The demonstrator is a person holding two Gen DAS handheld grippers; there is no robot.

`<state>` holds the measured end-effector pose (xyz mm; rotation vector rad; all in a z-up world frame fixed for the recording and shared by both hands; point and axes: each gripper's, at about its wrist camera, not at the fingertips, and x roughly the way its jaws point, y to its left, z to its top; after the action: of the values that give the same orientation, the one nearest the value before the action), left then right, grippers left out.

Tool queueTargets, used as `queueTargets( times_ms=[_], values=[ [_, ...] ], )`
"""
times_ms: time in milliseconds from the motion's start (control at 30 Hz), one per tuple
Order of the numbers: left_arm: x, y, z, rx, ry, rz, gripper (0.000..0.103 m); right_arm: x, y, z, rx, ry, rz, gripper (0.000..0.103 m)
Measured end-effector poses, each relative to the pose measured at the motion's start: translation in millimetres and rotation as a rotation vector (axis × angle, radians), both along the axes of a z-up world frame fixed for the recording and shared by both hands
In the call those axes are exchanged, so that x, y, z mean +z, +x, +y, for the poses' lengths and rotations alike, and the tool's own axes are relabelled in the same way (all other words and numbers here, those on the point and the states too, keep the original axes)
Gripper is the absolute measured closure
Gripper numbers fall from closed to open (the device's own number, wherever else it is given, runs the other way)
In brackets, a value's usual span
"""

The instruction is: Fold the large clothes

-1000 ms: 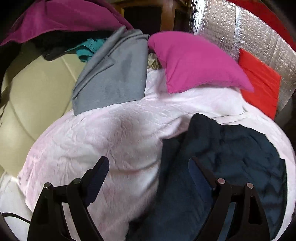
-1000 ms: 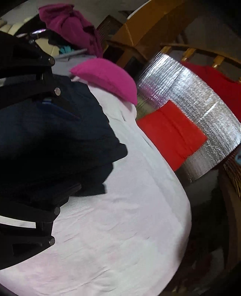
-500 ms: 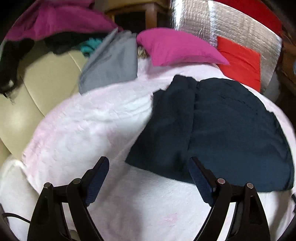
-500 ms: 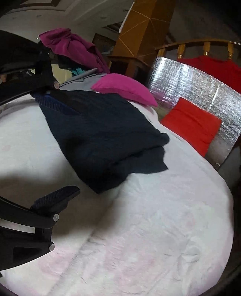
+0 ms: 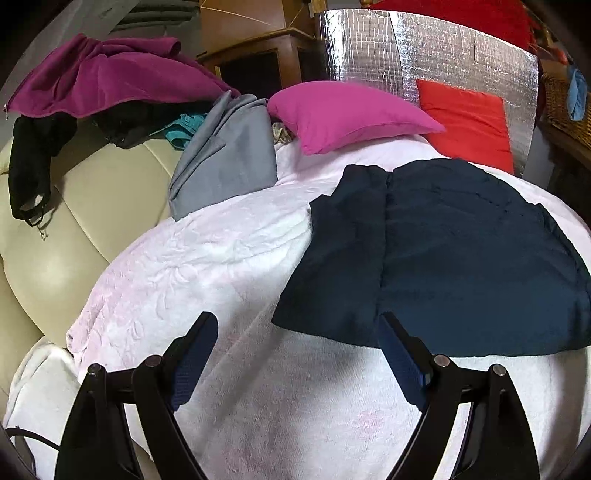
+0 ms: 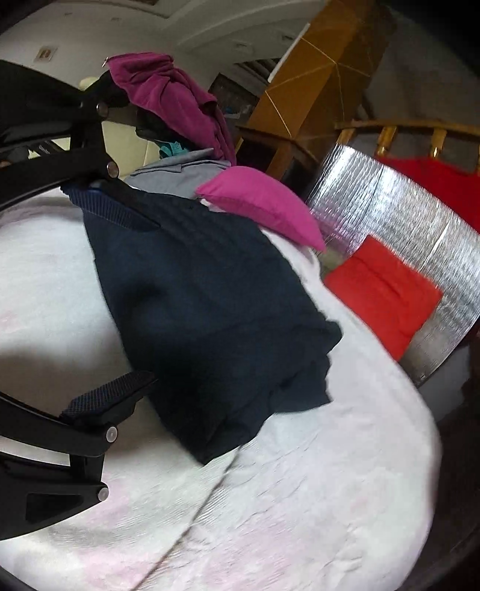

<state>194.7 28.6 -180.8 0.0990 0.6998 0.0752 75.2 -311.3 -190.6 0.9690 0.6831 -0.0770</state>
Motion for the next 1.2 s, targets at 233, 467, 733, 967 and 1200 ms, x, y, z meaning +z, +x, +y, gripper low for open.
queueTargets(
  times_ms=[233, 467, 733, 967, 1200],
  values=[
    [-0.9, 2.3, -6.8, -0.018, 0.024, -0.010, 0.015, -4.5, 38.1, 13.5, 0.039, -0.148, 0.055, 0.047],
    [-0.7, 1.5, -10.1, -0.023, 0.040, -0.018, 0.015, -23.7, 45.1, 7.3, 0.070, -0.114, 0.147, 0.051],
    [-5.4, 5.3, -12.5, -0.027, 0.038, 0.006, 0.015, -13.2, 3.3, -6.6, 0.054, -0.083, 0.125, 0.032],
    [-25.5, 23.7, 0.3, -0.040, -0.156, 0.178, 0.015, -34.2, -5.9, -22.3, 0.043, 0.060, 0.179, 0.031],
    [-32.8, 33.4, 7.4, -0.038, -0.223, 0.224, 0.015, -46.0, -1.6, -21.6, 0.044, 0.153, 0.188, 0.029]
  ],
)
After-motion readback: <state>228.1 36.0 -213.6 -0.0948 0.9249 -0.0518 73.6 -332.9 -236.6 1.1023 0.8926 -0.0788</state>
